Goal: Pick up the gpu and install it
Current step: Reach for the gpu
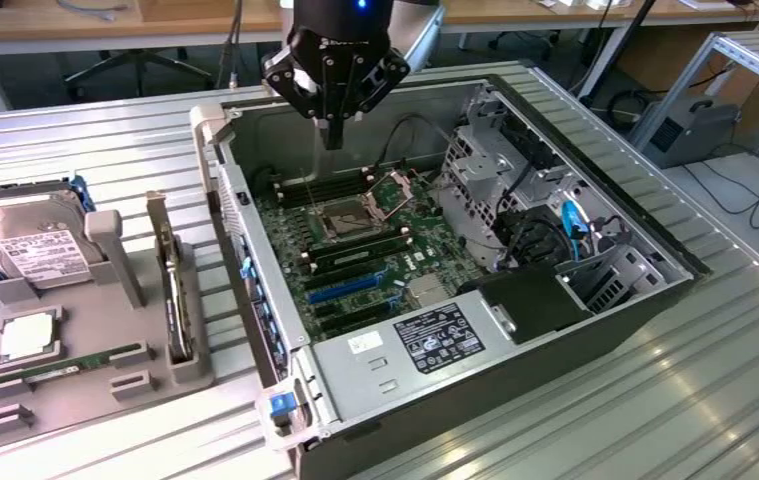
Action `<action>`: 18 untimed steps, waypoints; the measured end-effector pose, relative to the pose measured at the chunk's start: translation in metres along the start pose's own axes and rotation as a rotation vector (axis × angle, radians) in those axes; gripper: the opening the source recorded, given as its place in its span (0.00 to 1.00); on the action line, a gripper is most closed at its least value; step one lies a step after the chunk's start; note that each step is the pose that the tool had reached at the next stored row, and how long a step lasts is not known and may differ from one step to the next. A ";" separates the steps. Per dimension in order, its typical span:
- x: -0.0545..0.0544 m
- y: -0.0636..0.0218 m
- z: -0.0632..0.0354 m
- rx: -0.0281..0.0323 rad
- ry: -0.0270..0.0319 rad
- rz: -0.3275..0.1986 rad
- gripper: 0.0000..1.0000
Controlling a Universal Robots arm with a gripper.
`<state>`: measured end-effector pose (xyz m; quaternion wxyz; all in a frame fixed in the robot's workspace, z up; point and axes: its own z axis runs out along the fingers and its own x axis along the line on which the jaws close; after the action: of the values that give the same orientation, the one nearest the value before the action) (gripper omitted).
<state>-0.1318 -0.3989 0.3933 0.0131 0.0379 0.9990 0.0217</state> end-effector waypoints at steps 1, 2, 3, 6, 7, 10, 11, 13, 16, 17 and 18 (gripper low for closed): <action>0.001 0.0000 0.0000 -0.0001 0.0000 0.000 0.11; 0.001 -0.0001 0.0000 0.0000 0.0000 0.000 0.11; 0.003 -0.0003 -0.0001 0.0000 0.0000 0.000 0.11; 0.008 -0.0006 -0.0002 -0.0001 0.0000 0.000 0.11; 0.008 -0.0007 -0.0002 0.0000 0.0000 0.000 0.11; 0.010 -0.0008 -0.0003 0.0000 0.0000 0.000 0.11; 0.011 -0.0008 -0.0003 0.0000 0.0000 0.000 0.11; 0.012 -0.0009 -0.0003 0.0000 0.0000 0.000 0.11; 0.013 -0.0010 -0.0004 0.0000 0.0000 0.000 0.11; 0.014 -0.0011 -0.0004 -0.0001 -0.0001 0.000 0.11; 0.015 -0.0011 -0.0004 -0.0001 0.0000 0.000 0.11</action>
<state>-0.1465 -0.3989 0.3933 0.0131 0.0379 0.9990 0.0217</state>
